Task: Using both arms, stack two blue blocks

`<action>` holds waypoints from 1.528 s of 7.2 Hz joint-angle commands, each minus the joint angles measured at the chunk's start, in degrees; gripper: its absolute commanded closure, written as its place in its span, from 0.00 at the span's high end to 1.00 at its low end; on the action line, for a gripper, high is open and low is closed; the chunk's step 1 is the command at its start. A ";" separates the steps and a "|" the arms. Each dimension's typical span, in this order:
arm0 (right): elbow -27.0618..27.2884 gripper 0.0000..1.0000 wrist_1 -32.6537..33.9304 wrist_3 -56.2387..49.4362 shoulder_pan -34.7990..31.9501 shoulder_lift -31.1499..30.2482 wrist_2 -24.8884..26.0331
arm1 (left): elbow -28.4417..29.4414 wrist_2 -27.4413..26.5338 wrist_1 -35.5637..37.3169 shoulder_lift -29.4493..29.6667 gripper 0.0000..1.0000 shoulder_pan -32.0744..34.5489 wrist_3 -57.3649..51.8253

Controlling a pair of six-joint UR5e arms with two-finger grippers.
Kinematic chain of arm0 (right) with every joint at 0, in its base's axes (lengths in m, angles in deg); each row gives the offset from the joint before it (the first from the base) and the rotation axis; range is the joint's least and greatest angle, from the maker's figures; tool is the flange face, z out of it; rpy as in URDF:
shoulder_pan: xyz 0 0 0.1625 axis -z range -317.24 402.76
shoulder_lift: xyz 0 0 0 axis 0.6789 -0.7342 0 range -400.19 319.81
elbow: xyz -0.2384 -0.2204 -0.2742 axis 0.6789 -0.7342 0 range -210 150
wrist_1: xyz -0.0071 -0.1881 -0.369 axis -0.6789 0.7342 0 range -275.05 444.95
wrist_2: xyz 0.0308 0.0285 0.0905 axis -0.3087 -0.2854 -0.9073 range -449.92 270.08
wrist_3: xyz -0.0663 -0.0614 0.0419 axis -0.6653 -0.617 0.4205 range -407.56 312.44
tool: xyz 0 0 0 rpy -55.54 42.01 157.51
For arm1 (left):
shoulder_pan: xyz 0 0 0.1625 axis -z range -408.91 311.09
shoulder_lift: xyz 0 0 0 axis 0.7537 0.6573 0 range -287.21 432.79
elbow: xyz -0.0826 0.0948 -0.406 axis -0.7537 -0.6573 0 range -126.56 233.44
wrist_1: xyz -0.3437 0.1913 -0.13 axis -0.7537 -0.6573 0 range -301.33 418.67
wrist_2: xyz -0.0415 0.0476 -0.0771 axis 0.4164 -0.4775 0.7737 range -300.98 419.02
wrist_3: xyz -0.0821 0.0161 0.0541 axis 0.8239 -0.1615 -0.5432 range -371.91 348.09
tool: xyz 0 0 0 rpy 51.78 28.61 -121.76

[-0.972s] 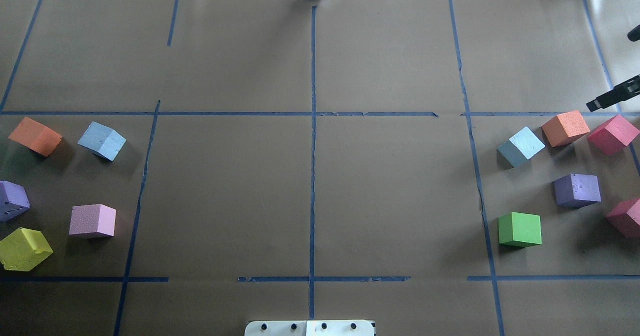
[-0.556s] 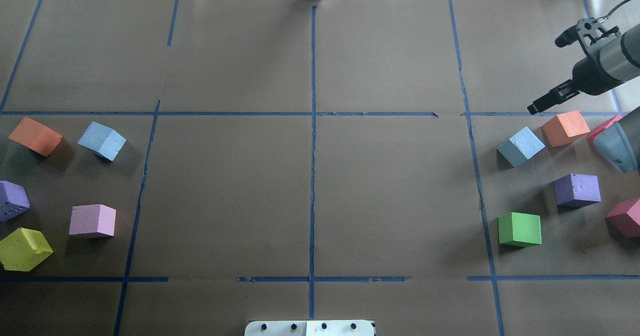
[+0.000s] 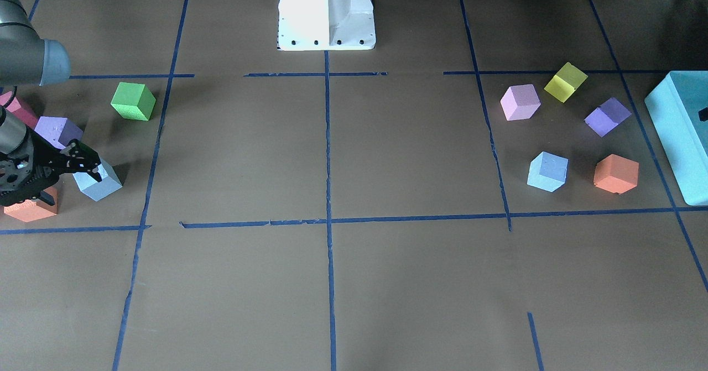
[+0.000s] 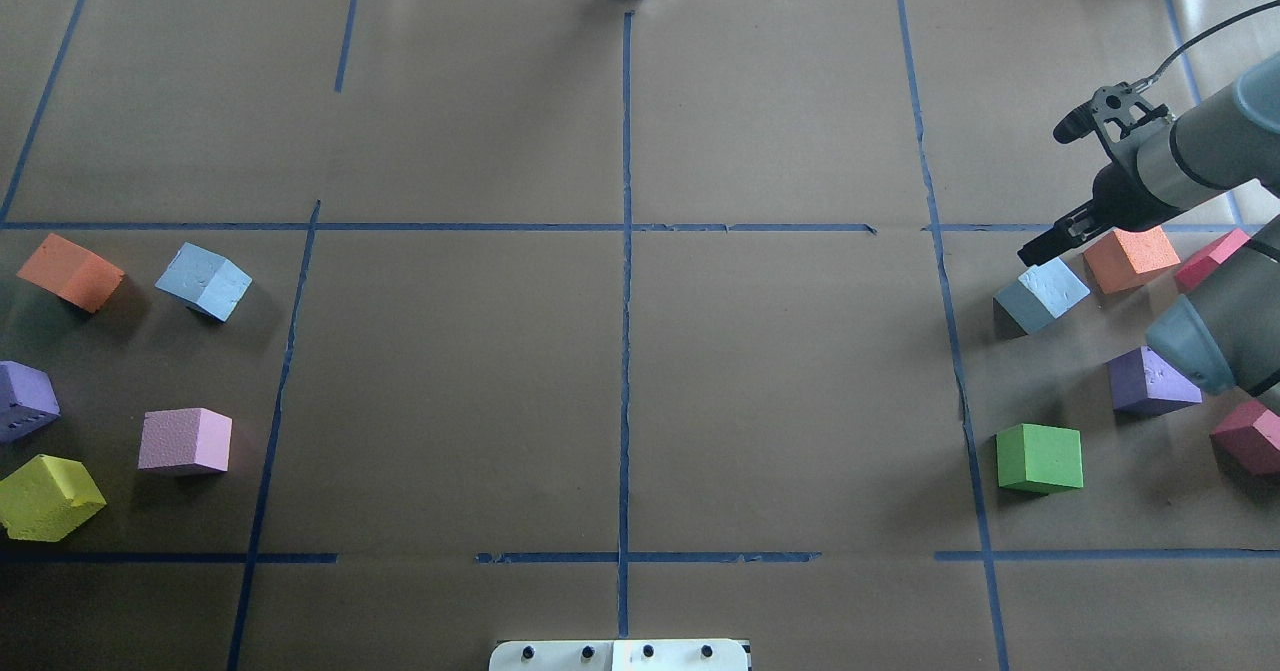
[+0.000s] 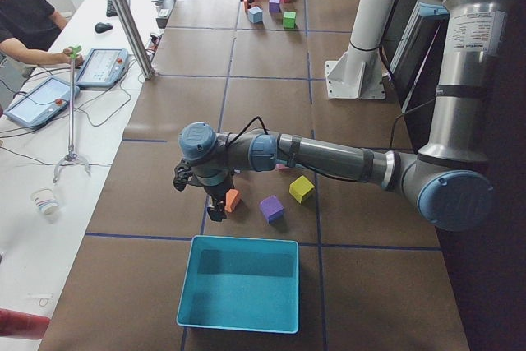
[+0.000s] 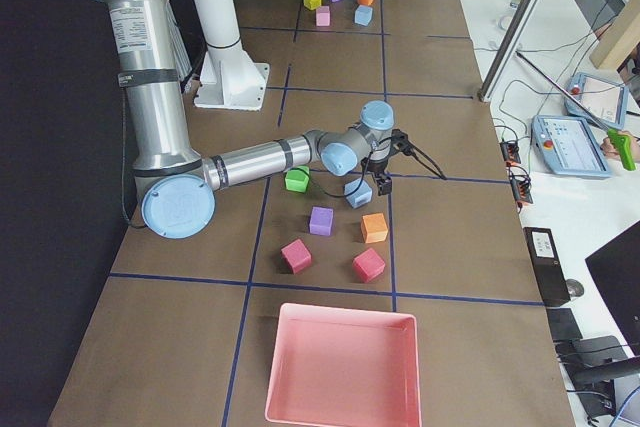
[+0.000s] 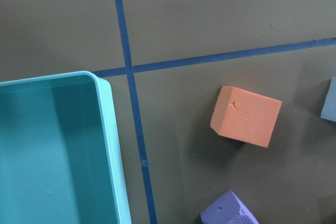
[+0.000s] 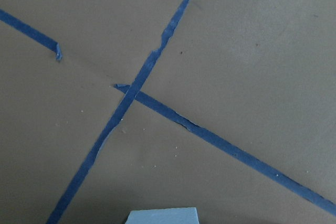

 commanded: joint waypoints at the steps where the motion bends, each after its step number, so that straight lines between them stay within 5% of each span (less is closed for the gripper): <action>1: 0.20 1.00 0.00 -0.15 1.65 -1.01 -0.05 | -0.13 -0.02 0.05 0.00 1.00 0.00 0.08; 6: -0.07 0.92 0.09 -0.15 4.03 -2.07 0.83 | -0.66 0.07 -0.04 0.00 1.00 0.00 0.09; 7: -0.07 0.76 0.17 -0.15 4.12 -2.42 1.35 | -0.66 0.07 0.05 0.00 1.00 0.00 0.09; 8: -0.07 0.34 0.26 -0.15 4.12 -2.69 1.36 | -0.74 0.07 -0.04 0.00 1.00 0.00 0.09; 9: -0.15 0.10 0.44 -0.15 4.47 -3.04 1.44 | -0.66 0.07 -0.04 0.00 1.00 0.00 0.09; 11: 3.25 0.00 3.14 4.99 4.82 -0.34 -0.04 | -0.74 0.68 -0.30 0.00 1.00 0.09 -0.09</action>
